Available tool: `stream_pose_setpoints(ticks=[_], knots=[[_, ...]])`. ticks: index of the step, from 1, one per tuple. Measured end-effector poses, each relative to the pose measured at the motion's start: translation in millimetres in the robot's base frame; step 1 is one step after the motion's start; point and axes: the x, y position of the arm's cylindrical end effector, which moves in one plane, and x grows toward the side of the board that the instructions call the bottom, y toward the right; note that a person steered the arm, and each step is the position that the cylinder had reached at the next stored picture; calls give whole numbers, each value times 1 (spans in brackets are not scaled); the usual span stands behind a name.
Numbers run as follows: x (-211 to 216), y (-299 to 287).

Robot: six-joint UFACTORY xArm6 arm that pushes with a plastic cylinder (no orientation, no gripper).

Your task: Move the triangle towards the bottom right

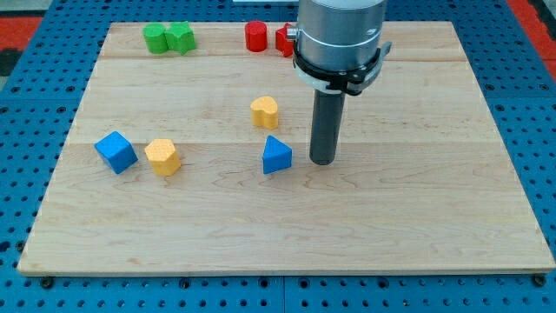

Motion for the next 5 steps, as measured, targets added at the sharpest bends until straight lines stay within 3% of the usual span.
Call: stream_pose_setpoints(ticks=[1,2,3,5], knots=[[-31,-9],[-34,-73],[-8,-97],[53,-3]])
